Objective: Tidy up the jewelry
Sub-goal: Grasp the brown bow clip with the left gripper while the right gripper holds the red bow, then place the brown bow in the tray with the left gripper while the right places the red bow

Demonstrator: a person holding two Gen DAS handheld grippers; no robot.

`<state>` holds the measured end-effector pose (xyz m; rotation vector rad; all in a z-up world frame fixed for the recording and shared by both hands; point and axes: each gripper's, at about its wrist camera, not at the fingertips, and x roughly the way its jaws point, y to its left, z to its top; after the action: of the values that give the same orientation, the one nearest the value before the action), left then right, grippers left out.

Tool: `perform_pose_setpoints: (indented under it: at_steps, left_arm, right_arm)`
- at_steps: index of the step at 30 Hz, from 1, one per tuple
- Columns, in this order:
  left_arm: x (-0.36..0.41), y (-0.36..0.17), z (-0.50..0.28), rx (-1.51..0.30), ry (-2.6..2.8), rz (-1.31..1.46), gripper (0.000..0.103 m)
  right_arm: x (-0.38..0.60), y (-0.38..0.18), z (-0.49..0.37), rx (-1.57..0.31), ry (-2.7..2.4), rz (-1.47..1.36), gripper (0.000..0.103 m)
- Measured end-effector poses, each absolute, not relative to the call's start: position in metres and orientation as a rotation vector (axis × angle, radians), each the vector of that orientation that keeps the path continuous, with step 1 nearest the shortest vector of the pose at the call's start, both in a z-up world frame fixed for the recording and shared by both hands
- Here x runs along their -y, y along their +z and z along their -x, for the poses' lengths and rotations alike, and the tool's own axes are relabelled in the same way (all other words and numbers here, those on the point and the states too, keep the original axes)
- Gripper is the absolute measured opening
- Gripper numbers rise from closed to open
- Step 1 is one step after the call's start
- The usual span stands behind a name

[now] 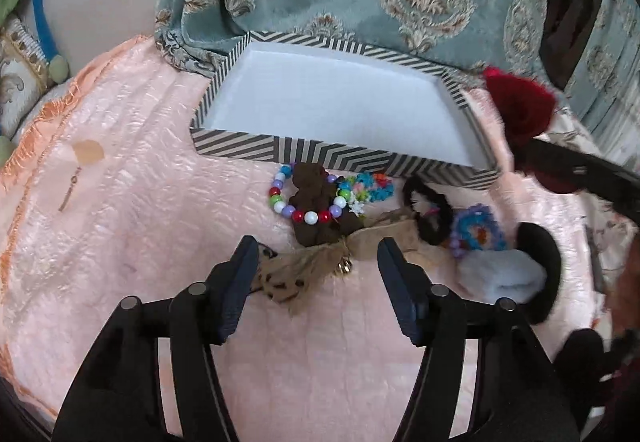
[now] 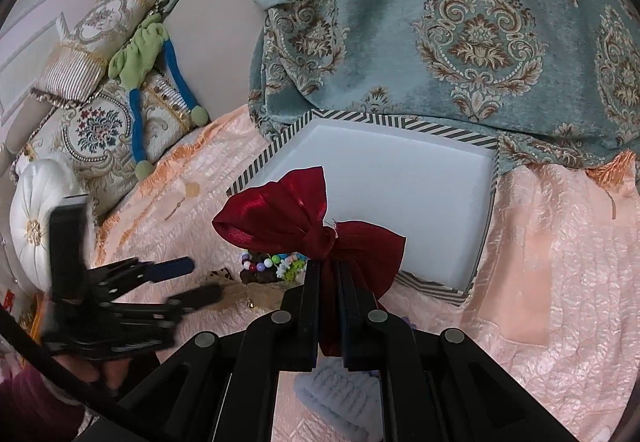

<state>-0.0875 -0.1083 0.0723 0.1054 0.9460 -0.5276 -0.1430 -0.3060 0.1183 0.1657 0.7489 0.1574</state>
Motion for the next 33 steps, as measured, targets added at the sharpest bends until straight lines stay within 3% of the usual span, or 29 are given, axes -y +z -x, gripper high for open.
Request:
perform_pose_setpoints:
  at_steps: [4, 5, 6, 11, 24, 33]
  left_arm:
    - [0.124, 0.045, 0.075, -1.005, -0.519, -0.147, 0.061]
    - [0.126, 0.038, 0.073, -1.022, -0.518, -0.153, 0.049]
    - [0.125, 0.033, 0.070, -1.046, -0.530, -0.131, 0.022]
    - [0.104, 0.047, 0.076, -1.091, -0.605, -0.004, 0.008]
    - [0.063, 0.143, 0.102, -1.014, -0.786, 0.137, 0.007]
    - [0.055, 0.159, 0.092, -0.964, -0.697, 0.140, 0.007]
  right_arm:
    - [0.312, 0.115, 0.142, -0.755, 0.149, -0.183, 0.007]
    - [0.313, 0.114, 0.141, -0.756, 0.146, -0.189, 0.007]
    - [0.314, 0.113, 0.141, -0.757, 0.145, -0.193, 0.007]
    - [0.313, 0.114, 0.144, -0.753, 0.147, -0.196, 0.007]
    - [0.306, 0.127, 0.152, -0.724, 0.151, -0.208, 0.007]
    - [0.312, 0.129, 0.148, -0.721, 0.126, -0.209, 0.007]
